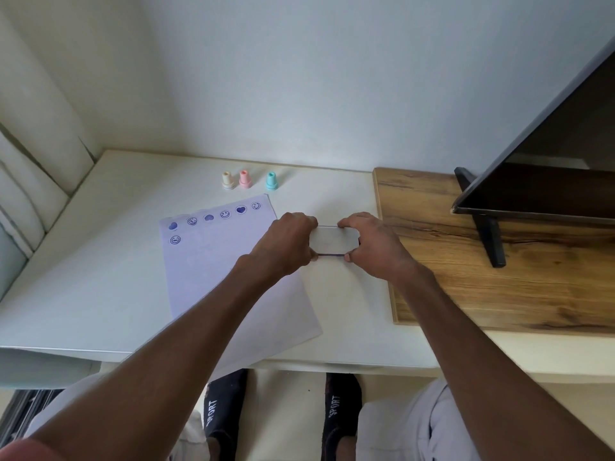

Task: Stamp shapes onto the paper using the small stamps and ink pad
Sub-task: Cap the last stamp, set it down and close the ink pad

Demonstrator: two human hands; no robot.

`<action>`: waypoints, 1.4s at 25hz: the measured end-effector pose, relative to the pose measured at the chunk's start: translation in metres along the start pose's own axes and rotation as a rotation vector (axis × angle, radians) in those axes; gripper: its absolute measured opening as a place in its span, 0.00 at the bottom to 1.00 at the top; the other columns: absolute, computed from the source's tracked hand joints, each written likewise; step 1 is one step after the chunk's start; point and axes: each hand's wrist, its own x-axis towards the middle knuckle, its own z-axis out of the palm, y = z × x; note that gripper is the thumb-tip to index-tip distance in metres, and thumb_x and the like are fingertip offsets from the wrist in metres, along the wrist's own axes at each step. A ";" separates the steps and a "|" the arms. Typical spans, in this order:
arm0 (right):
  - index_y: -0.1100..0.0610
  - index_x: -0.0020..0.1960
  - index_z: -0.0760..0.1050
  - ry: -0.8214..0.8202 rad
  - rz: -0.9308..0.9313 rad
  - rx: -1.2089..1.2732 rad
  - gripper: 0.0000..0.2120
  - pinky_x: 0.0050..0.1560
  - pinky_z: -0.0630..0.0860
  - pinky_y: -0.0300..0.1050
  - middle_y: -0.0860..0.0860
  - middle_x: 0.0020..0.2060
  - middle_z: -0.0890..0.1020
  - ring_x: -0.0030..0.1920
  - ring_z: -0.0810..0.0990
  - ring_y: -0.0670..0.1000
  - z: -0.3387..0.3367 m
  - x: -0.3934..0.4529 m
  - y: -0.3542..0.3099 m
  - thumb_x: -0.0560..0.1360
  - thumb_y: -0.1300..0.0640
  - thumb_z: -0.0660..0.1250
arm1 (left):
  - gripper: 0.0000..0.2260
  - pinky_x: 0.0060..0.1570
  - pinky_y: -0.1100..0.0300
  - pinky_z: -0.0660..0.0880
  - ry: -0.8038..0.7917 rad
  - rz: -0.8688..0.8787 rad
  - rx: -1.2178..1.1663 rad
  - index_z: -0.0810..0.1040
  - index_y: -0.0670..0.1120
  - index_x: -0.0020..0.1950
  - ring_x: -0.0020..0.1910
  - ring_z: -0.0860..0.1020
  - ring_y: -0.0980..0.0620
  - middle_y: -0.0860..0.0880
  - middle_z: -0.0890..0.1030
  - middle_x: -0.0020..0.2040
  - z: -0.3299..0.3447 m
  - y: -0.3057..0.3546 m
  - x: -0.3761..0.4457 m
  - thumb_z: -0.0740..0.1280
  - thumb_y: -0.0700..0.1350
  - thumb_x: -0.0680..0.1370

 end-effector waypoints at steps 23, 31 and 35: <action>0.54 0.66 0.80 0.406 0.061 -0.036 0.19 0.53 0.81 0.53 0.55 0.65 0.77 0.57 0.79 0.61 0.046 0.053 -0.037 0.77 0.68 0.68 | 0.18 0.57 0.45 0.78 0.125 -0.191 0.080 0.76 0.42 0.69 0.63 0.76 0.41 0.45 0.77 0.64 -0.007 -0.021 0.003 0.68 0.40 0.79; 0.52 0.69 0.79 0.424 0.105 -0.018 0.23 0.55 0.81 0.50 0.54 0.70 0.75 0.61 0.80 0.60 0.042 0.055 -0.027 0.78 0.69 0.67 | 0.17 0.59 0.46 0.77 0.037 -0.107 0.082 0.73 0.40 0.68 0.65 0.73 0.43 0.44 0.71 0.66 -0.007 -0.025 -0.003 0.67 0.37 0.79; 0.53 0.70 0.77 0.474 0.089 0.029 0.26 0.48 0.78 0.44 0.56 0.73 0.72 0.57 0.82 0.60 0.041 0.049 -0.034 0.75 0.70 0.69 | 0.22 0.59 0.46 0.76 0.076 -0.117 0.114 0.70 0.41 0.71 0.65 0.71 0.40 0.43 0.69 0.68 -0.011 -0.019 -0.012 0.69 0.40 0.78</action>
